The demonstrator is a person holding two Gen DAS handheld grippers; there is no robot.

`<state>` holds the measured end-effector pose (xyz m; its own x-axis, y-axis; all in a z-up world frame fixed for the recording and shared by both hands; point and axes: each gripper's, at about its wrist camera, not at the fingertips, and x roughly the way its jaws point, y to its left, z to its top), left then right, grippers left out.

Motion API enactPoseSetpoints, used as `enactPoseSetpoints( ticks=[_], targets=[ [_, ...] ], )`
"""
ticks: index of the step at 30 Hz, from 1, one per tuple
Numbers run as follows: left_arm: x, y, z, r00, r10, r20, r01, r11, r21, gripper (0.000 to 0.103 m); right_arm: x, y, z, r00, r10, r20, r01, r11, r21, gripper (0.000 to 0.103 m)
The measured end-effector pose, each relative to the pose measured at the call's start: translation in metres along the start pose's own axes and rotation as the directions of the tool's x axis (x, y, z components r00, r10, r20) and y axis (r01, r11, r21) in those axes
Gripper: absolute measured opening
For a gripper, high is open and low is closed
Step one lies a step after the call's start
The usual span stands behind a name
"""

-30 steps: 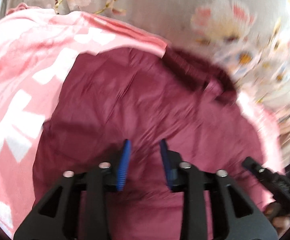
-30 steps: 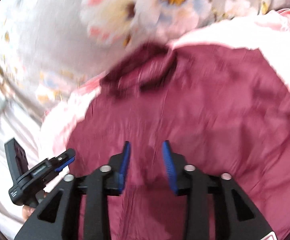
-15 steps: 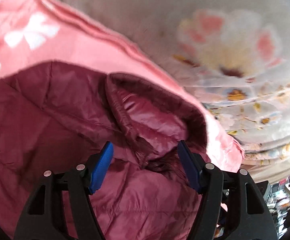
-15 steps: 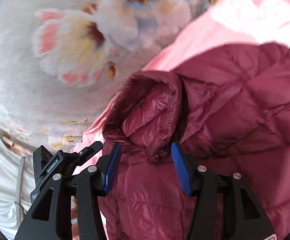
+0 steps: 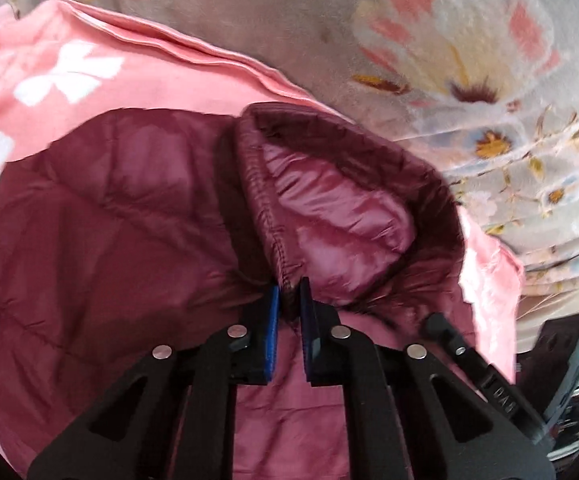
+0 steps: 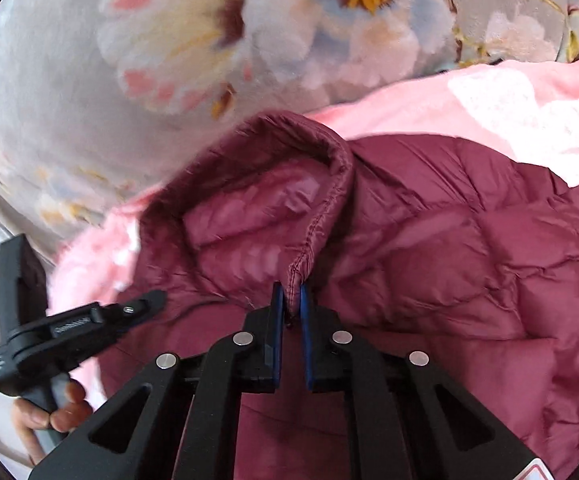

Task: Fold large clothes

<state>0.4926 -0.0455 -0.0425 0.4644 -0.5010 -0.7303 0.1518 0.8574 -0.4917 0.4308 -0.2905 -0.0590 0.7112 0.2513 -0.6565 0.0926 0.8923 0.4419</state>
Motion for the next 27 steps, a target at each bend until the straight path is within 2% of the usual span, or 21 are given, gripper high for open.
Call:
enactPoseSetpoints(
  ticks=[3, 6, 10, 14, 18, 23, 25, 27],
  targets=[
    [0.015, 0.013, -0.009, 0.999, 0.038, -0.006, -0.038, 0.999, 0.008, 0.009, 0.008, -0.011, -0.005, 0.999, -0.049, -0.005, 0.049, 0.998, -0.029, 0.008],
    [0.023, 0.02, -0.016, 0.999, 0.037, 0.009, -0.037, 0.999, 0.018, 0.009, 0.017, -0.014, -0.012, 0.996, -0.085, -0.012, 0.084, 0.994, -0.069, 0.007],
    [0.027, 0.021, -0.027, 0.997, 0.06, 0.047, -0.064, 0.994, 0.083, 0.009, 0.027, -0.014, -0.02, 0.991, -0.133, -0.018, 0.131, 0.986, -0.106, 0.007],
    [0.032, 0.019, -0.036, 0.992, 0.08, 0.095, -0.094, 0.984, 0.154, 0.01, 0.032, -0.015, -0.025, 0.988, -0.152, 0.0, 0.151, 0.981, -0.122, 0.006],
    [0.031, 0.024, -0.04, 0.991, 0.061, 0.122, -0.078, 0.986, 0.147, 0.01, 0.033, -0.017, -0.025, 0.989, -0.145, 0.0, 0.144, 0.983, -0.114, 0.005],
    [0.016, 0.03, -0.043, 0.991, 0.025, 0.133, -0.043, 0.99, 0.135, 0.014, 0.011, -0.019, -0.024, 0.995, -0.101, -0.022, 0.099, 0.99, -0.097, 0.013],
    [-0.004, 0.032, -0.046, 0.989, 0.039, 0.144, -0.063, 0.985, 0.163, 0.018, -0.009, -0.018, -0.024, 0.995, -0.096, -0.007, 0.095, 0.991, -0.094, 0.023],
    [-0.028, 0.031, -0.045, 0.985, 0.023, 0.173, -0.057, 0.979, 0.195, 0.03, -0.031, -0.014, -0.021, 0.994, -0.103, 0.025, 0.105, 0.988, -0.114, 0.024]
  ],
)
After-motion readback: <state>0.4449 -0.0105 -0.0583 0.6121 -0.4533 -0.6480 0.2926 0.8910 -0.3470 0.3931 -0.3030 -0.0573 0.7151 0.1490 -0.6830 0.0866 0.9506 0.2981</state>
